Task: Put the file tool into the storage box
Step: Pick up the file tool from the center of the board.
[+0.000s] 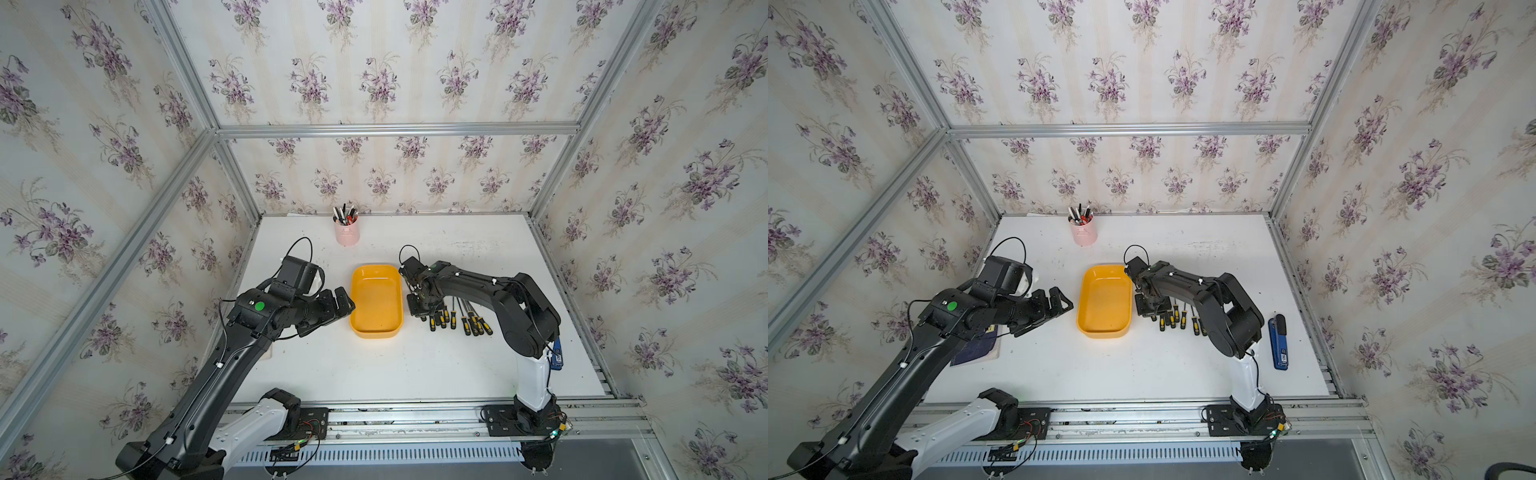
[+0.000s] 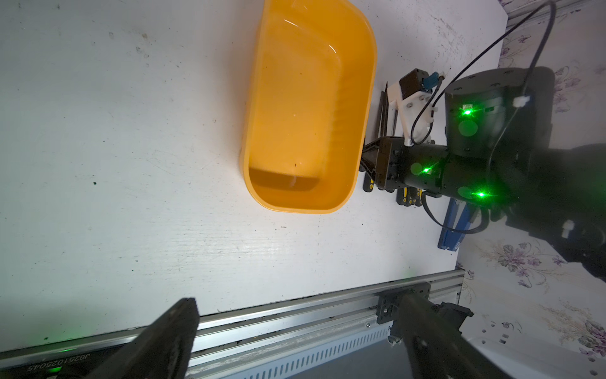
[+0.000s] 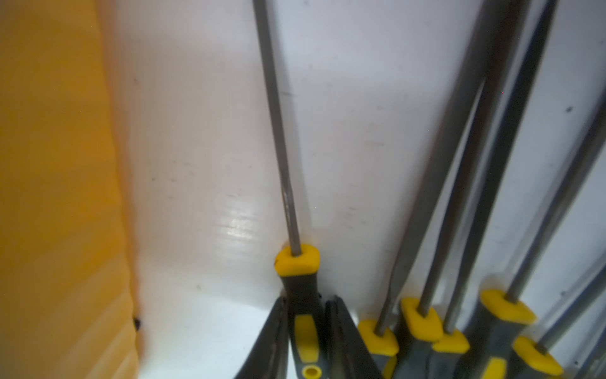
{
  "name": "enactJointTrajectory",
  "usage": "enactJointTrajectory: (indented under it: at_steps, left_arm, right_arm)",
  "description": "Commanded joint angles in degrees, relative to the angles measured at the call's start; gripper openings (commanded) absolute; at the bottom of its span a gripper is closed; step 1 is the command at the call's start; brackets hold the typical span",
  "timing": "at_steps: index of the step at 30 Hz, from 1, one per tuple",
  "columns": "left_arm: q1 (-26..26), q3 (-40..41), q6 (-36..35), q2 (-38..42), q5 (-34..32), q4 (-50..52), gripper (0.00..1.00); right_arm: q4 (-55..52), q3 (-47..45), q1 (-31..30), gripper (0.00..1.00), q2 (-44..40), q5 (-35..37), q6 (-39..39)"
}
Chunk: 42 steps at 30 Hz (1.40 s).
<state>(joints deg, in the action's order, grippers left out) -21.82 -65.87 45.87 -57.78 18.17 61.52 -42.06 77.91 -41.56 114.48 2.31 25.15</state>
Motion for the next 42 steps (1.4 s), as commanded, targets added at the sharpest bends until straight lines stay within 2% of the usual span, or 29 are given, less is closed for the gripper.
enactJointTrajectory:
  at_steps: [1,5,7,14,21,25,28,31,34,37,42]
  left_arm:
    - [0.05,0.3,-0.01,-0.23,-0.51,-1.79,1.0]
    - [0.09,0.65,-0.09,-0.49,-0.56,-2.29,1.0]
    - [0.16,0.67,-0.11,-0.67,-0.6,-2.48,1.0]
    - [0.12,0.22,0.1,-1.78,0.6,-4.65,1.0]
    - [0.24,-1.46,2.57,-3.61,8.46,-13.23,1.0]
    - [0.27,-0.95,6.58,-4.35,13.45,-22.36,1.0]
    - [0.09,1.87,12.99,-4.79,18.09,-34.43,1.0]
    - [-0.34,3.0,17.04,-5.94,19.3,-42.19,1.0]
    - [-1.61,1.85,17.91,-8.68,20.02,-43.87,0.98]
    - [-3.17,0.65,17.36,-11.43,19.36,-42.15,0.92]
    - [-6.0,0.18,18.34,-15.62,19.29,-44.38,0.71]
  right_arm:
    - [0.92,-0.95,0.16,0.18,0.22,-0.19,-0.97]
    - [2.67,-2.05,0.25,0.03,0.27,-1.91,-2.01]
    - [3.29,-2.63,0.32,0.0,-0.13,-2.41,-2.5]
    - [3.45,-3.55,0.25,0.0,-4.6,-3.9,-4.21]
    - [0.9,-4.65,0.84,0.0,-14.87,-6.63,-6.23]
    - [-1.02,-5.62,1.39,0.0,-22.58,-11.44,-6.28]
    - [0.76,-7.44,1.57,0.0,-28.97,-18.39,-3.9]
    - [5.57,-10.23,1.57,0.0,-34.68,-25.19,1.15]
    - [13.58,-14.85,1.5,0.0,-39.69,-31.18,8.04]
    - [16.11,-16.96,1.54,0.0,-41.84,-31.4,11.14]
    - [17.44,-18.14,0.95,0.0,-42.22,-31.6,12.72]
